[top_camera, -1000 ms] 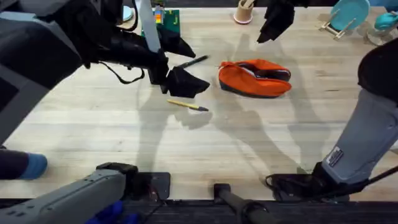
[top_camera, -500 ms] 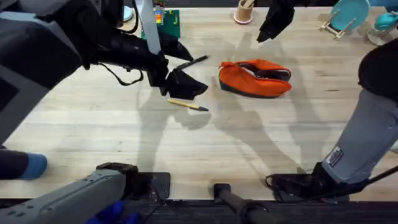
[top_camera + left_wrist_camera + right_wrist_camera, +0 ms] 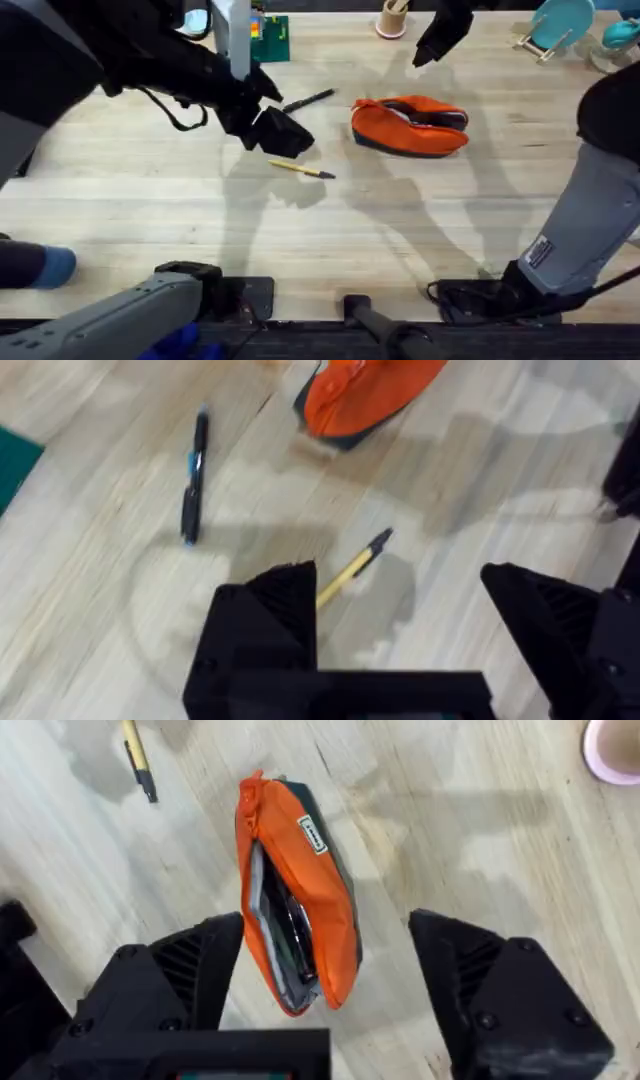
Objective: Unzip the bag, pick up the pens from the table one at a time and place them inside, then zip the bag closed.
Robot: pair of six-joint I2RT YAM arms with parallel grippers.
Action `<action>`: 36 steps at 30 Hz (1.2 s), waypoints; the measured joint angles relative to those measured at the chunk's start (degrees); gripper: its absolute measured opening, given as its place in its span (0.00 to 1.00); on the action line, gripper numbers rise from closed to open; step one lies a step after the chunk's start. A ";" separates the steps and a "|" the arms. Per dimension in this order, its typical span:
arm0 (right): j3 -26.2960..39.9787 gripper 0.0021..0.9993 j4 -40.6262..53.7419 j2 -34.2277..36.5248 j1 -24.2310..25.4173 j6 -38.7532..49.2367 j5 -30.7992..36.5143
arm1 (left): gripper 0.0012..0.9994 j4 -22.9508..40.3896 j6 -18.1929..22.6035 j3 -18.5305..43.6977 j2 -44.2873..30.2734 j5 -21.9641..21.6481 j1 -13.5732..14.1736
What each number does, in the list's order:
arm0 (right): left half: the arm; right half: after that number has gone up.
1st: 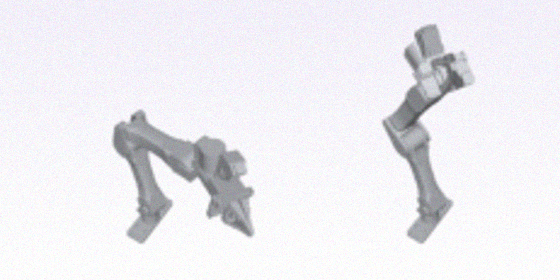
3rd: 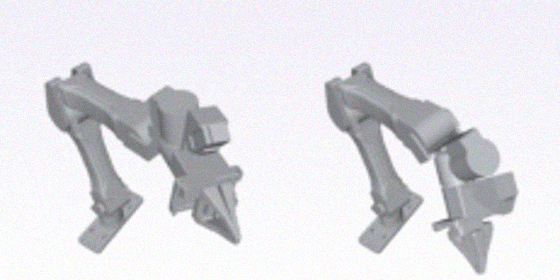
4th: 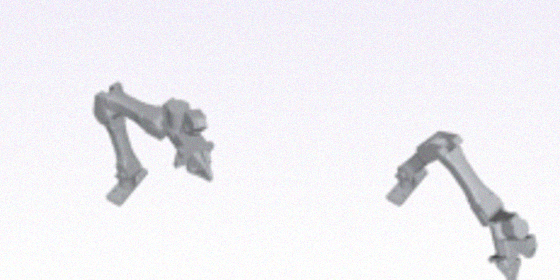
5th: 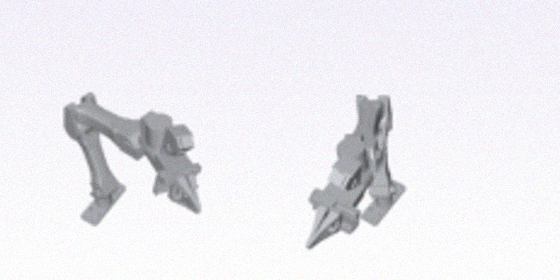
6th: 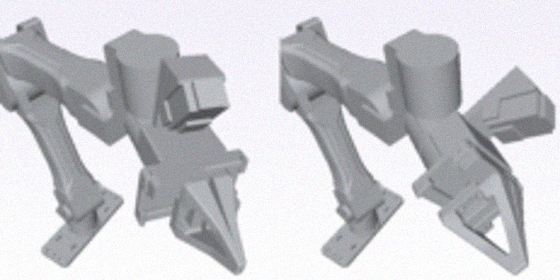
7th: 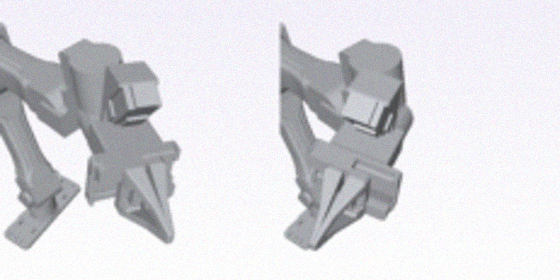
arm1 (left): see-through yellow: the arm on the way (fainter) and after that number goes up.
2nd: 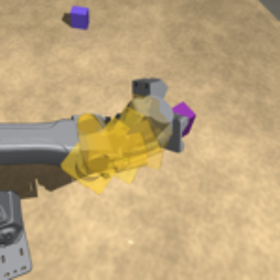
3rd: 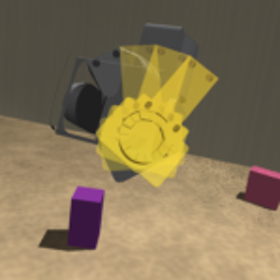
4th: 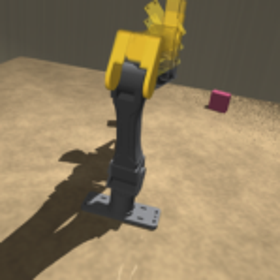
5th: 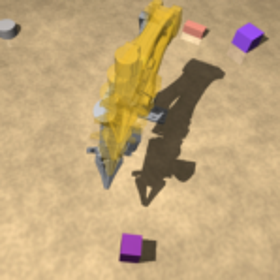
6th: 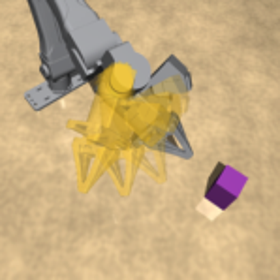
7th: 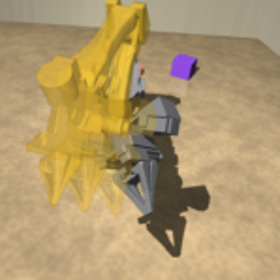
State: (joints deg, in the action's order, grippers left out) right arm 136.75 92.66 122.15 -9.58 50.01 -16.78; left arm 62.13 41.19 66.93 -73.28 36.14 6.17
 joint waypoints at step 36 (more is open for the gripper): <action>-19.40 1.00 -1.78 -25.56 6.80 -6.35 -1.49 | 0.99 1.49 2.14 0.80 0.00 -11.65 0.00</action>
State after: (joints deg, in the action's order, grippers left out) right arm 117.35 90.88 96.59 -2.78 43.66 -18.26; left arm 63.61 43.33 67.72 -73.28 24.49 6.17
